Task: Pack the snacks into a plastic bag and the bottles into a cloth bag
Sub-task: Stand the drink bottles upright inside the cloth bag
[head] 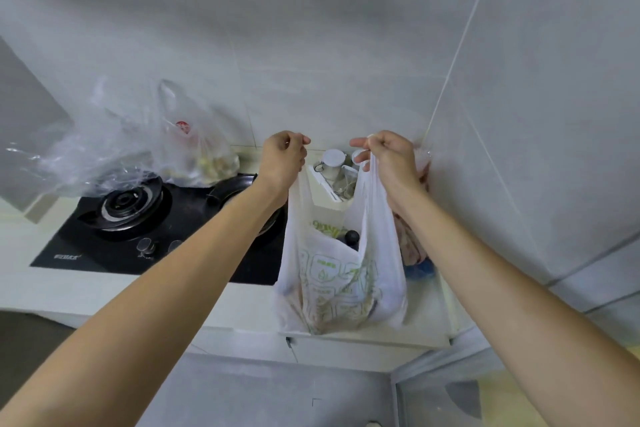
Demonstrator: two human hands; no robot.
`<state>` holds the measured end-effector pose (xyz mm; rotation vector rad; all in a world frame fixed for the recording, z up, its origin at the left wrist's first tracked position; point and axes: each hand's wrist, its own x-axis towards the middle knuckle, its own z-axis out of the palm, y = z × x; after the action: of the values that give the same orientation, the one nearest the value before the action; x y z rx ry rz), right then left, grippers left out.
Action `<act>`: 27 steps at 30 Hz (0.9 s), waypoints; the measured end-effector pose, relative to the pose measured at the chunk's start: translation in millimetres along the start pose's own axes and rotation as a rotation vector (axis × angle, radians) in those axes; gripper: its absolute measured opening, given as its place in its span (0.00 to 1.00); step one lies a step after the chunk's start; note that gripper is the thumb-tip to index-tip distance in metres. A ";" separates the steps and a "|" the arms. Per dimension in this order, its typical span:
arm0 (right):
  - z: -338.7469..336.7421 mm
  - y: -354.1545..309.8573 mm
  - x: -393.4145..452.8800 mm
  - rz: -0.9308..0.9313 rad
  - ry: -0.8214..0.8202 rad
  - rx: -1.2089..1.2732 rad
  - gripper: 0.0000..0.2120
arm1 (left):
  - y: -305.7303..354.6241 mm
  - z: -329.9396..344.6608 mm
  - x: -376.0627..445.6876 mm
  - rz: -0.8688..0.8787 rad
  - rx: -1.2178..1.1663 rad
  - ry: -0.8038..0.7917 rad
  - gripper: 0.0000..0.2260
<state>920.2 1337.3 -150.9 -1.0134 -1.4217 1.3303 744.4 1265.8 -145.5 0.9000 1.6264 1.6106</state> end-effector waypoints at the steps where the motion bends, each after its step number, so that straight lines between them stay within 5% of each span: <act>1: 1.2 0.4 2.7 -0.001 -0.007 0.005 0.12 | 1.9 0.4 0.5 0.009 0.004 0.004 0.11; 27: 54.1 -7.6 151.4 0.019 0.067 -0.244 0.11 | 26.9 -1.5 168.5 -0.002 0.144 -0.112 0.10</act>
<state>830.6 1469.5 -131.0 -1.2212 -1.5525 1.1442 652.9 1407.0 -117.1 1.0422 1.6806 1.4291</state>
